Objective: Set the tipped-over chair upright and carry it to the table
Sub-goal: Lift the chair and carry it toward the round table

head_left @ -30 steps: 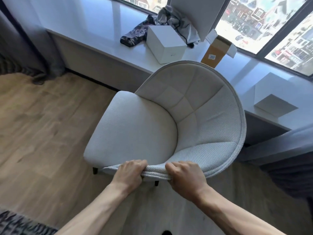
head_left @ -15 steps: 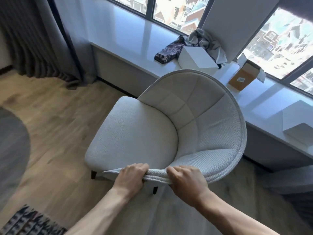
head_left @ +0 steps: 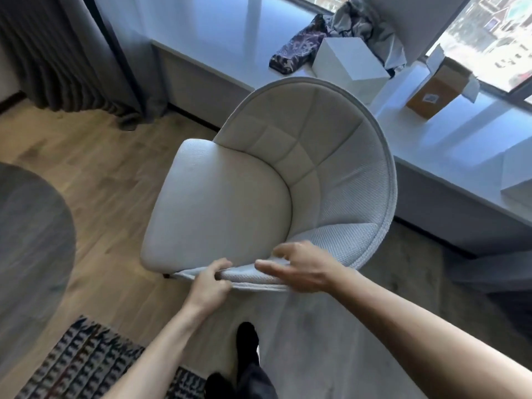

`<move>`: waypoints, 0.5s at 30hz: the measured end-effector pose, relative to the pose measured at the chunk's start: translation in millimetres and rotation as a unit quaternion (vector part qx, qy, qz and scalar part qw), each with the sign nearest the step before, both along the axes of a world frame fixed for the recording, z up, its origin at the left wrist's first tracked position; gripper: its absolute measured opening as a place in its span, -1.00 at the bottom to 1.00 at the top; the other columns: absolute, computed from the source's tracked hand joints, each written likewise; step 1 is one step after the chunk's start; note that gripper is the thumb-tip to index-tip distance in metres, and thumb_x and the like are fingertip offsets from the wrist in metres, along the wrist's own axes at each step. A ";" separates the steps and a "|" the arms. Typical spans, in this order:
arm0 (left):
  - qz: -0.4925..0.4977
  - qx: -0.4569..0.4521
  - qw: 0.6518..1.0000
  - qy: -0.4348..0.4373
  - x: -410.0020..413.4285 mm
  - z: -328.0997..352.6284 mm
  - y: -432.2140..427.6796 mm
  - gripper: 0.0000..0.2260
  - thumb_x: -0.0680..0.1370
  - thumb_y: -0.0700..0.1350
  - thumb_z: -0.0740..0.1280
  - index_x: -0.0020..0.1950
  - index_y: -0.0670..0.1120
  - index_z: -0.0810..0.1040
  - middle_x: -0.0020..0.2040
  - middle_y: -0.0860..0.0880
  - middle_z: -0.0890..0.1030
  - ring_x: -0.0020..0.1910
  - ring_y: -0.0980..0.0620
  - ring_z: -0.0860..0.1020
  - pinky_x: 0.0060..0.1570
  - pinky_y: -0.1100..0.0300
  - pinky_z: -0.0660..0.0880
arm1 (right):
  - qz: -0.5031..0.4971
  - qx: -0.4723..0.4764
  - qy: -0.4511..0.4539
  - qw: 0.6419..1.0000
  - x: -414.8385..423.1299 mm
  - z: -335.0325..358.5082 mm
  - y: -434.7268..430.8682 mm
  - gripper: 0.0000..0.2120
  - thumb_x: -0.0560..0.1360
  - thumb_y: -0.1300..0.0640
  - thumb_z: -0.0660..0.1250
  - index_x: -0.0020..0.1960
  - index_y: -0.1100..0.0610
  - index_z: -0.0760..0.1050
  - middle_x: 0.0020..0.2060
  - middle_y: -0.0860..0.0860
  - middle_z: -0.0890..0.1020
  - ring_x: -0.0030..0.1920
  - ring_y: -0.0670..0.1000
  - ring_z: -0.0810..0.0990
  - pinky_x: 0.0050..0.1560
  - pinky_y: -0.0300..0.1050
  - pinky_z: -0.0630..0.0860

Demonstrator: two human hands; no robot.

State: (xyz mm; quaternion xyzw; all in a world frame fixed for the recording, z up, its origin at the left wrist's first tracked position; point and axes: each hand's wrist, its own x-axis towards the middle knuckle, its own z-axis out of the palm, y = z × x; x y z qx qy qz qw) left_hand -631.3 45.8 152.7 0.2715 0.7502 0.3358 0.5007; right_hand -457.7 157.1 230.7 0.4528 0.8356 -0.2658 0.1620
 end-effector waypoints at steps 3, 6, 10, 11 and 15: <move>0.345 -0.051 0.931 -0.106 -0.9 18.6 7.6 -0.81 0.25 -0.17 0.37 -0.15 -0.10 0.53 -0.08 -0.09 0.52 -0.04 -0.05 0.49 -0.06 0.07 0.42 | -0.052 0.178 -0.036 0.982 22.9 9.0 53.0 -0.41 0.45 -0.31 0.26 0.17 0.17 0.53 0.23 0.14 0.57 0.28 0.16 0.46 0.29 0.08 0.36; 0.395 -0.188 0.859 -0.267 3.1 5.7 5.7 -0.26 0.16 0.05 0.57 0.27 -0.17 0.46 0.25 -0.11 0.52 0.20 -0.20 0.52 0.21 -0.19 0.41 | -0.207 0.337 -0.093 0.914 63.3 36.4 109.6 -0.23 0.39 -0.07 0.41 0.45 0.25 0.22 0.49 0.20 0.18 0.50 0.22 0.08 0.44 0.20 0.03; 0.372 -0.225 0.805 -0.403 14.1 -6.5 21.1 -0.49 0.24 -0.02 0.56 0.10 -0.19 0.55 0.07 -0.27 0.65 0.05 -0.26 0.59 0.10 -0.25 0.51 | -0.597 0.075 -0.015 0.799 102.2 23.4 158.1 0.22 -0.02 -0.20 0.64 0.46 0.26 0.21 0.39 0.21 0.38 0.33 0.24 0.43 0.32 0.09 0.39; 0.360 -0.225 0.813 -0.398 20.1 12.6 28.4 -0.68 0.38 -0.06 0.48 0.02 -0.21 0.53 -0.10 -0.29 0.68 -0.04 -0.25 0.58 -0.02 -0.20 0.53 | -0.643 0.005 0.054 0.764 103.2 16.0 157.4 0.18 -0.15 -0.23 0.65 0.35 0.24 0.39 0.24 0.17 0.55 0.17 0.20 0.57 0.21 0.07 0.51; 0.350 -0.222 0.817 -0.400 22.1 23.3 38.5 -0.88 0.53 -0.25 0.28 -0.19 -0.24 0.47 -0.56 -0.25 0.60 -0.36 -0.24 0.58 -0.48 -0.07 0.59 | -0.636 -0.014 0.106 0.764 91.1 5.8 155.2 -0.50 0.23 0.06 0.60 0.13 0.14 0.59 0.05 0.10 0.67 0.08 0.13 0.61 0.13 -0.12 0.52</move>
